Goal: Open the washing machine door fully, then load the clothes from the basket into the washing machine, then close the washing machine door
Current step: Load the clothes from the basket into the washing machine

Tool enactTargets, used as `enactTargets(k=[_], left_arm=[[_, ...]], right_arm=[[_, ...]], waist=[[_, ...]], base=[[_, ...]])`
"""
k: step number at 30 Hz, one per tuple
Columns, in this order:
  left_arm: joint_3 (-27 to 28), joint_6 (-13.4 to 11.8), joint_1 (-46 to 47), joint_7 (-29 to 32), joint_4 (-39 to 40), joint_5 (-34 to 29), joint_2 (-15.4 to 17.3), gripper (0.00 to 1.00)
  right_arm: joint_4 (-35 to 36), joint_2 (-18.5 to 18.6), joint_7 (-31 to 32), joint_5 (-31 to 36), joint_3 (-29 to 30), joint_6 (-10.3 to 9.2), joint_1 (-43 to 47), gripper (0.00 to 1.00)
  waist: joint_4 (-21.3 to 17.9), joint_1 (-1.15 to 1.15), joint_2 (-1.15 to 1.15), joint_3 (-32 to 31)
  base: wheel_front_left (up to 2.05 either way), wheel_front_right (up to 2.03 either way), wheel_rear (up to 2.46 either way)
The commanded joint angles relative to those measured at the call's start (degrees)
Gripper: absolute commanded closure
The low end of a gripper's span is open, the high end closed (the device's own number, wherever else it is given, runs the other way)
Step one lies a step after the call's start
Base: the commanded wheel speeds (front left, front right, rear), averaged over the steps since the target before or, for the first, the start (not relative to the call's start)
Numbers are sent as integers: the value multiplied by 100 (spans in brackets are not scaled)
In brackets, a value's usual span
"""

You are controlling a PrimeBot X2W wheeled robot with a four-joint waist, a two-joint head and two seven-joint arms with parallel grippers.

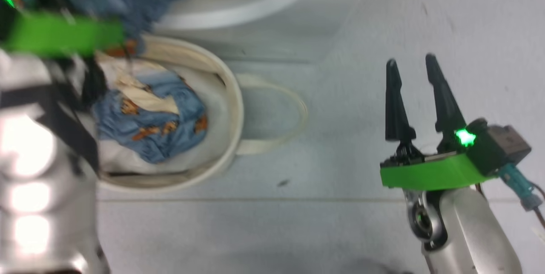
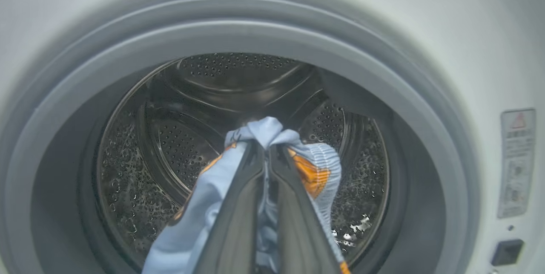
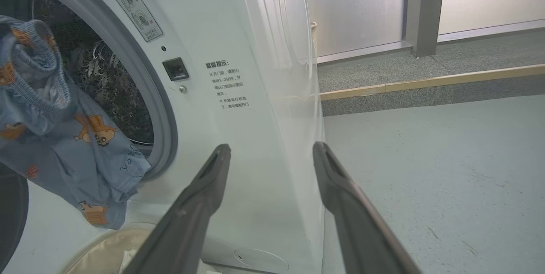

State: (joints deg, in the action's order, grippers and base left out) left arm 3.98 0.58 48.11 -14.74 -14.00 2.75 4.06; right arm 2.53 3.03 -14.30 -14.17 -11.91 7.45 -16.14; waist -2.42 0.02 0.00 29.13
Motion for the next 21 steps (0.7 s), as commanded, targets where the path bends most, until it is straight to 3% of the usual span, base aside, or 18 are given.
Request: enactTargets(k=[1, 7, 12, 19, 20, 21], left_arm=[[300, 41, 577, -26, -57, 11, 351, 100], [340, 84, 1979, -26, -1077, -161, 743, 100], [209, 59, 2817, -26, -1632, -285, 870, 100], [63, -257, 3772, -26, -2385, -417, 931, 100], [27, -312, 3825, -26, -2500, -454, 938, 12], [6, -359, 3857, -26, -2577, -467, 938, 0]], right_arm=[[263, -15, -70, -23, -168, 3, -149, 0], [412, -15, -70, -225, -379, 3, -410, 0], [459, -15, -70, -309, -410, 3, -518, 0], [479, -15, -70, -341, -356, 3, -536, 0], [478, -15, -70, -335, -351, 3, -531, 0], [479, -15, -70, -333, -348, 3, -533, 0]], waist=[[-374, -2, 0, 710], [-715, -2, 0, 1346], [-839, -2, 0, 1645], [-882, -2, 0, 1849], [-878, -2, 0, 1851], [-876, -2, 0, 1850]], base=[[0, 0, 0], [0, 0, 0], [0, 0, 0], [0, 0, 0], [0, 0, 0], [0, 0, 0]])
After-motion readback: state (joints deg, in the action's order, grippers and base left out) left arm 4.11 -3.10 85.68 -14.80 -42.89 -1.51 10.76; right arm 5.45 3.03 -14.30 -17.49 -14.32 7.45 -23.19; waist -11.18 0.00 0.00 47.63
